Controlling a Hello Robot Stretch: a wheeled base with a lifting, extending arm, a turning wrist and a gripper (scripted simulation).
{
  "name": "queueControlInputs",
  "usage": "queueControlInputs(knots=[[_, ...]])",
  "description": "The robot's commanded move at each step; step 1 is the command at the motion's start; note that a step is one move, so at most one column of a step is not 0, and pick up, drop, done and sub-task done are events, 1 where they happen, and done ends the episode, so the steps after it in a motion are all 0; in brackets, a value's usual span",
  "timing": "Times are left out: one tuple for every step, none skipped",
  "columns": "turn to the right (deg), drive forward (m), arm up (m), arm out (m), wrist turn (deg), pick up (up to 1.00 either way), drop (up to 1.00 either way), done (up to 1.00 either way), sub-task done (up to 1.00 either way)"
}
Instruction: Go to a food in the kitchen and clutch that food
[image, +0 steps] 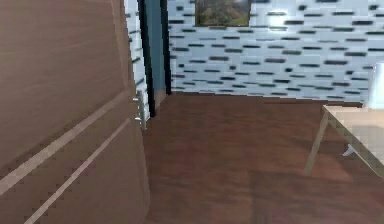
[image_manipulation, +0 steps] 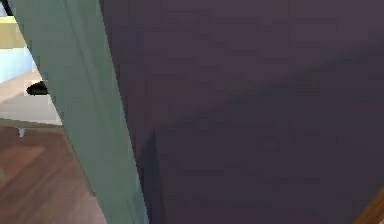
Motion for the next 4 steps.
queueControlInputs(knots=[[0.0,0.35,0.0,0.0,0.0,0.0,0.0,0.0,0.0],[27.0,0.0,0.0,0.0,0.0,0.0,0.0,0.0,0.0],[0.0,1.0,0.0,0.0,0.0,0.0,0.0,0.0,0.0],[3.0,0.0,0.0,0.0,0.0,0.0,0.0,0.0,0.0]])
